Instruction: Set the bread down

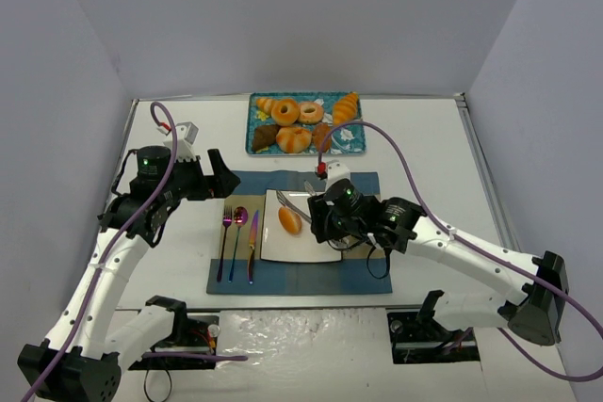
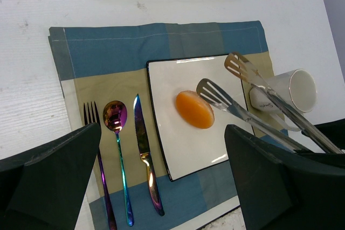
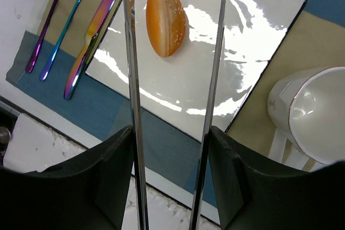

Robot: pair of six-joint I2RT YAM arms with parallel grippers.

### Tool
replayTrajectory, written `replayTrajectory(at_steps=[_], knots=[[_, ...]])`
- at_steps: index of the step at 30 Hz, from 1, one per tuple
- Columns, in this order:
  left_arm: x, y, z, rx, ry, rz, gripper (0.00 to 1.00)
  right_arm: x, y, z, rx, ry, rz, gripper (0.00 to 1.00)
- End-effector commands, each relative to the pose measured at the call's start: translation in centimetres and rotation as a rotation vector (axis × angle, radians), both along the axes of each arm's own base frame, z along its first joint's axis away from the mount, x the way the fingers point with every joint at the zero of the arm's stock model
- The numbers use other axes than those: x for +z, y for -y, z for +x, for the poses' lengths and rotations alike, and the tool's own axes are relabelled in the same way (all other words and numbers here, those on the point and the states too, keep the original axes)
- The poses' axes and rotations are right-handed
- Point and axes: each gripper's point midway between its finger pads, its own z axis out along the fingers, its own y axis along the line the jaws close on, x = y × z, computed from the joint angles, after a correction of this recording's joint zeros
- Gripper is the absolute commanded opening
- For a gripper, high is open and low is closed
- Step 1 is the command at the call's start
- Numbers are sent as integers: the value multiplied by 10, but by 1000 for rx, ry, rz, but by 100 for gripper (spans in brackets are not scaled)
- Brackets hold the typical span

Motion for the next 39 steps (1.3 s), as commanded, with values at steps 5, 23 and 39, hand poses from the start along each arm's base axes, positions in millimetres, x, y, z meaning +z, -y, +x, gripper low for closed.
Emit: replayTrajectory(at_steps=[5,23,39], knots=[[21,4,6,-16,83,-15,97,60,32,77,-219,180,71,52],[23,6,4,-27,88,-19,97,58,225,235,-853,264,-26,53],[24,6,4,-30,89,-18,97,-33,295,299,-937,169,-129,53]])
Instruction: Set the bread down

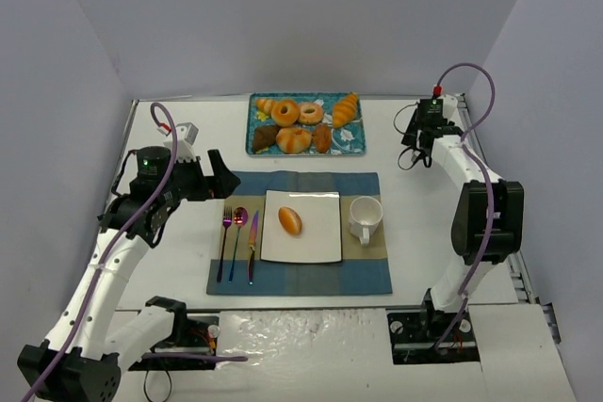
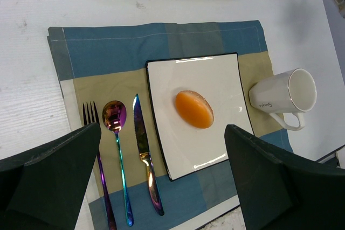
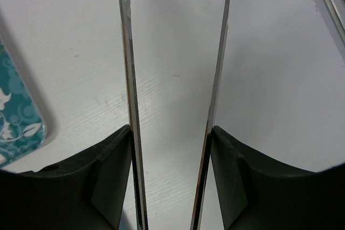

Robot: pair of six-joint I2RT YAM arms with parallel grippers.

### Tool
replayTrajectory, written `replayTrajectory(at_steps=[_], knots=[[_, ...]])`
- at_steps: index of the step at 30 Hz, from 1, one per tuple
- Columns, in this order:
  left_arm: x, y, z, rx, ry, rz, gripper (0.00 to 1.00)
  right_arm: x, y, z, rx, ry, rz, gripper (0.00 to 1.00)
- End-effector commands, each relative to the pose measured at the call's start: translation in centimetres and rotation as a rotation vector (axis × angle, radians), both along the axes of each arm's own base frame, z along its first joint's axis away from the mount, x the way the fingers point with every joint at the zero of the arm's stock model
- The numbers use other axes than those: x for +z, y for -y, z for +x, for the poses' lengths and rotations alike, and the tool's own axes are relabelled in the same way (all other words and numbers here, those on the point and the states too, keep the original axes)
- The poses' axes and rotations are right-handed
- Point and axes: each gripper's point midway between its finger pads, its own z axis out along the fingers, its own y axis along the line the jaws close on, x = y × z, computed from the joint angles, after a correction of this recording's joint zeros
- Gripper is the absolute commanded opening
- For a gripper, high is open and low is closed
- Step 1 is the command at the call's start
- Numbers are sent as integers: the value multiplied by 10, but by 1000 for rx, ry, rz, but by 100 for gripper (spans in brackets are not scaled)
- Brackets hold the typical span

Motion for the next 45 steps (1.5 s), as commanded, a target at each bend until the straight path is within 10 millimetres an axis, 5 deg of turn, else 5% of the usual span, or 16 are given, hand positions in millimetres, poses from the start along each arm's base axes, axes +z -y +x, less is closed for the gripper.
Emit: replayTrajectory(at_steps=[1,12,19,45], knots=[[23,5,5,-27,89,-16,97,7,8,30,7,70,-20,53],[22,5,5,-24,85,-14,97,-46,20,31,-25,-8,7,55],[22,4,5,-20,85,-12,97,-62,21,25,-31,-45,5,62],[21,4,5,-16,84,-12,97,-86,21,1,-49,-153,-21,80]])
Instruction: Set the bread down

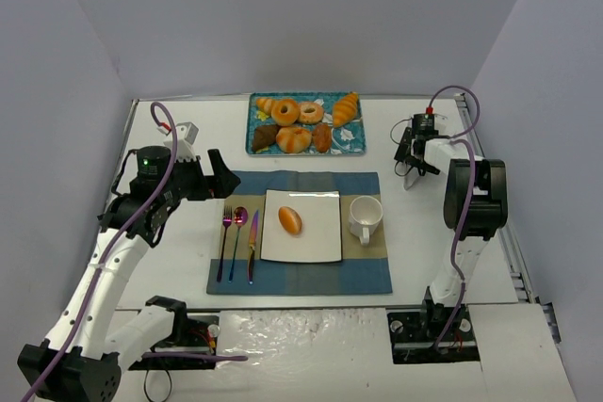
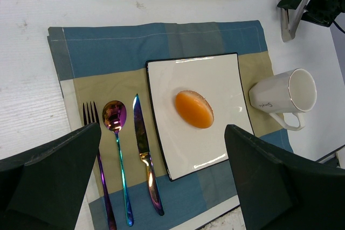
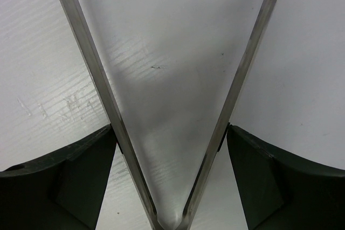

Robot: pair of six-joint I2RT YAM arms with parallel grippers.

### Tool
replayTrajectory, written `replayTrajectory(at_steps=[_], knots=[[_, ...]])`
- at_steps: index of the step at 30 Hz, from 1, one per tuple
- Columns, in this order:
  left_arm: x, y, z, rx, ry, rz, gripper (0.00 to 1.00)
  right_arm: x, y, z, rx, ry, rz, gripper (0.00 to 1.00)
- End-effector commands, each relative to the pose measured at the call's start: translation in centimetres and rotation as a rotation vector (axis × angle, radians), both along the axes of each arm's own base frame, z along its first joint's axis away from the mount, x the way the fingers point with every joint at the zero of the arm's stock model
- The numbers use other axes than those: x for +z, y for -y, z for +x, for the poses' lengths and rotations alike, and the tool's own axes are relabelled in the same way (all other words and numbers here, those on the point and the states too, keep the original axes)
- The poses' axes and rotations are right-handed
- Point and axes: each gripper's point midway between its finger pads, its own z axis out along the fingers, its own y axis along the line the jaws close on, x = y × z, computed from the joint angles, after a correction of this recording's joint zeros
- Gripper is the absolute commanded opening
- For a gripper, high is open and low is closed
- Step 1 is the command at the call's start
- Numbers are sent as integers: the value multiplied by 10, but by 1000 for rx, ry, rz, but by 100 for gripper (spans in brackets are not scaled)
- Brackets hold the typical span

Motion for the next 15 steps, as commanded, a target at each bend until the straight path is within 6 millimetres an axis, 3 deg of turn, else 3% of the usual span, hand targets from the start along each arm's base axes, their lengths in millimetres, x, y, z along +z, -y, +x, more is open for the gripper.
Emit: replayTrajectory(at_steps=[1,8,11,15], knots=[[21,4,5,-17,82,-13,97,15,4,2,-21,22,-32,80],[21,4,5,-17,83,-13,97,41,3,0,-26,64,-42,80],[21,4,5,-16,83,-12,97,64,3,0,-28,107,-40,81],[21,3,5,-15,84,-12,97,96,-17,0,16,172,-25,81]])
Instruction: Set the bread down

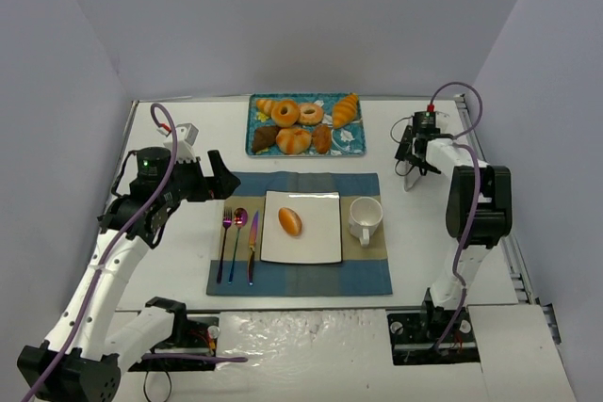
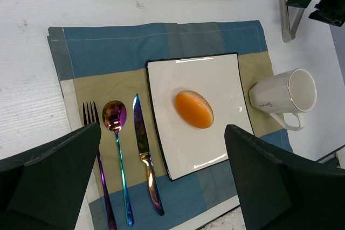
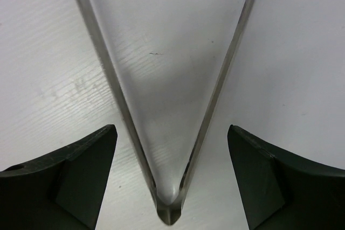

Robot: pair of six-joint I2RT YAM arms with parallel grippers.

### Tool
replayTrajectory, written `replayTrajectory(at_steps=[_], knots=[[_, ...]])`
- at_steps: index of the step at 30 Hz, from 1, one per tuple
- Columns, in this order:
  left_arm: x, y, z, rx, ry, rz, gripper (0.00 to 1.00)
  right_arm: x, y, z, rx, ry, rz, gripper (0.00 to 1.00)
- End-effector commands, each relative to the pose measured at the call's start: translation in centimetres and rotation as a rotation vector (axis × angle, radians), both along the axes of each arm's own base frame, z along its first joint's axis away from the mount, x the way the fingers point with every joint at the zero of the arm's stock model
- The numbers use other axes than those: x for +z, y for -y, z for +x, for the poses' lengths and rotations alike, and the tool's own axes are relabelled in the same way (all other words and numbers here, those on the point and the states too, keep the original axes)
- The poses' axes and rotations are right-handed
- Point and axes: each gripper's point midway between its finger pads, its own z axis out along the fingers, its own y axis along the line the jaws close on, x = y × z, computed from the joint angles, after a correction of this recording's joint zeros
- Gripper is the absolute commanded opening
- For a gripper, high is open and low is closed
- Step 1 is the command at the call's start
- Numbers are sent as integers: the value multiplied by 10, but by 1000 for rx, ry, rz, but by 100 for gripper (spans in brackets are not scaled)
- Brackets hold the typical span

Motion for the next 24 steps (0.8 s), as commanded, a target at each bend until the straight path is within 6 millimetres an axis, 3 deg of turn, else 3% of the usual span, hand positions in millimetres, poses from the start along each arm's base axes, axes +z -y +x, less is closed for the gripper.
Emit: replayTrajectory(at_steps=[1,7,14,19,24], knots=[[21,3,5,-15,84,-12,97,82,-14,9,21,191,-4,81],[22,3,4,-15,88,-13,97,140,-55,3,146,334,96,82],[24,3,3,-17,94,-15,97,203,-112,-27,336,504,217,85],[24,4,2,-22,95,-20,97,234,-149,-54,478,612,330,91],[23,5,3,-22,89,-21,97,252,-171,-80,555,670,396,92]])
